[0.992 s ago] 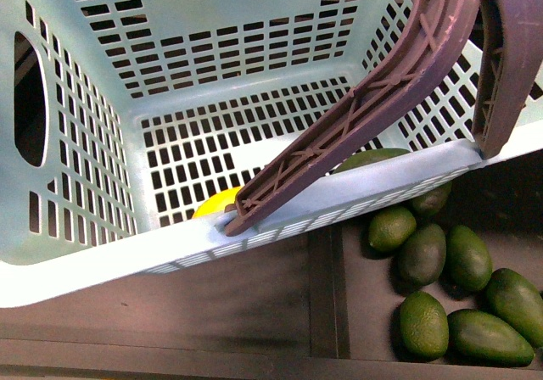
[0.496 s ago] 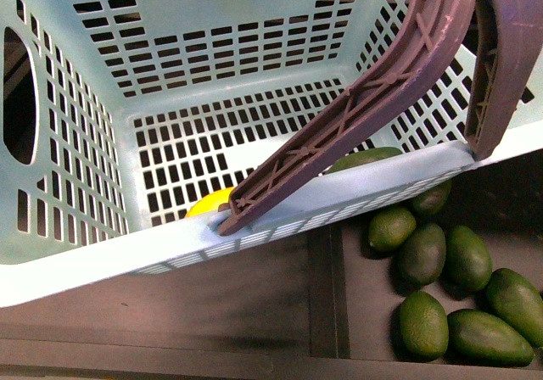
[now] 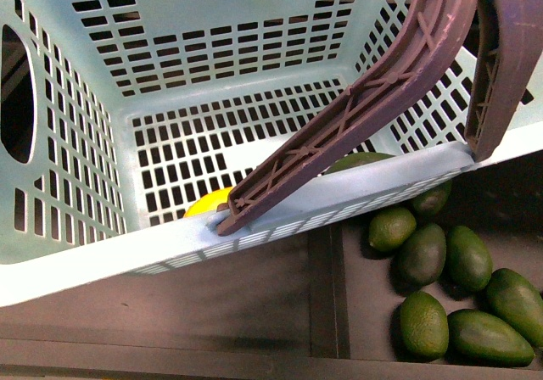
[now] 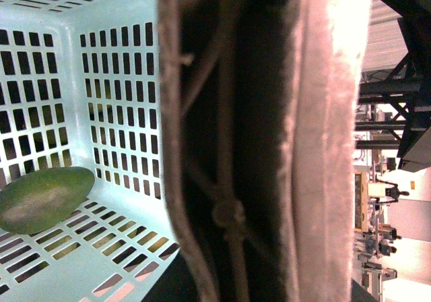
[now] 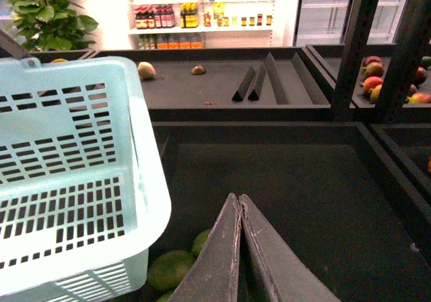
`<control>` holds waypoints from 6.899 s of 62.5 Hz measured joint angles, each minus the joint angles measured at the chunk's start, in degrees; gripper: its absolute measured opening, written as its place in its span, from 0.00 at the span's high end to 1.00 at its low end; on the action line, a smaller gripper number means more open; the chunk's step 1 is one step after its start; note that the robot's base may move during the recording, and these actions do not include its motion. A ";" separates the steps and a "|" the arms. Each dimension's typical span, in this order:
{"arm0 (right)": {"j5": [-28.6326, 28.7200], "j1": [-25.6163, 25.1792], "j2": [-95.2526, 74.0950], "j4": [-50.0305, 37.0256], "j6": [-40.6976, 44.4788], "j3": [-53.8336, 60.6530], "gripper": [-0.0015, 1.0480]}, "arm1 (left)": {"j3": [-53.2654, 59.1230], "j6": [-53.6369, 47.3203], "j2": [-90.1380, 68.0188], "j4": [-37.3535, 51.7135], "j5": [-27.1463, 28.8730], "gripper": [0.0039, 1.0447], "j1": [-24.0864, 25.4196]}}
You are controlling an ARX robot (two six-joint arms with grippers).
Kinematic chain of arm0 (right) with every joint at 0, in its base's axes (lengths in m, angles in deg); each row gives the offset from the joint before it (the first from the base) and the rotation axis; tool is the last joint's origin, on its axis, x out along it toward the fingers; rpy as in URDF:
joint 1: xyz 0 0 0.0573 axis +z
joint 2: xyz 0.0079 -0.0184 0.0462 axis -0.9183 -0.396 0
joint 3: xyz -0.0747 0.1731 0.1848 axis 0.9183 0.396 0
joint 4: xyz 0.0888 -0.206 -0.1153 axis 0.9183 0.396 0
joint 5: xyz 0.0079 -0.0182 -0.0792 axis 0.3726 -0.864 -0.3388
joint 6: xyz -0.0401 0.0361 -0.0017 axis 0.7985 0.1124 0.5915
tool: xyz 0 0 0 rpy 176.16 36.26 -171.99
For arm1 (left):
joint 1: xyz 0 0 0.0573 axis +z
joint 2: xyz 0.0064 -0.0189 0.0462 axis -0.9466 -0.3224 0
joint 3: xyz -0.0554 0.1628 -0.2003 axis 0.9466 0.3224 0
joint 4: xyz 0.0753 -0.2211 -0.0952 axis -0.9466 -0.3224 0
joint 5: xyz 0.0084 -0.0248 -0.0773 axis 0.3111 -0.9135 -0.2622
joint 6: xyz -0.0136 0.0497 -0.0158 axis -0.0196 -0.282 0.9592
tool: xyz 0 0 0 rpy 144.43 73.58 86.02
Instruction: Pick mango and avocado into basket
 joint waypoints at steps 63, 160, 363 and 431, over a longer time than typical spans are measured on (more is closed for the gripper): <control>-0.02 0.00 22.82 22.99 -0.02 -0.02 0.98 | 0.00 0.22 -0.02 0.00 0.00 0.88 0.00; 0.00 0.00 22.93 22.99 0.00 -0.02 0.08 | -28.94 31.52 -35.45 4.00 30.08 0.88 14.88; 0.00 0.00 22.93 22.99 0.00 -0.02 0.08 | 65.20 -57.94 80.85 11.04 19.54 0.98 30.95; 0.02 0.00 22.93 22.99 0.00 -0.02 0.08 | 65.20 -57.94 93.33 -1.77 19.56 0.66 30.97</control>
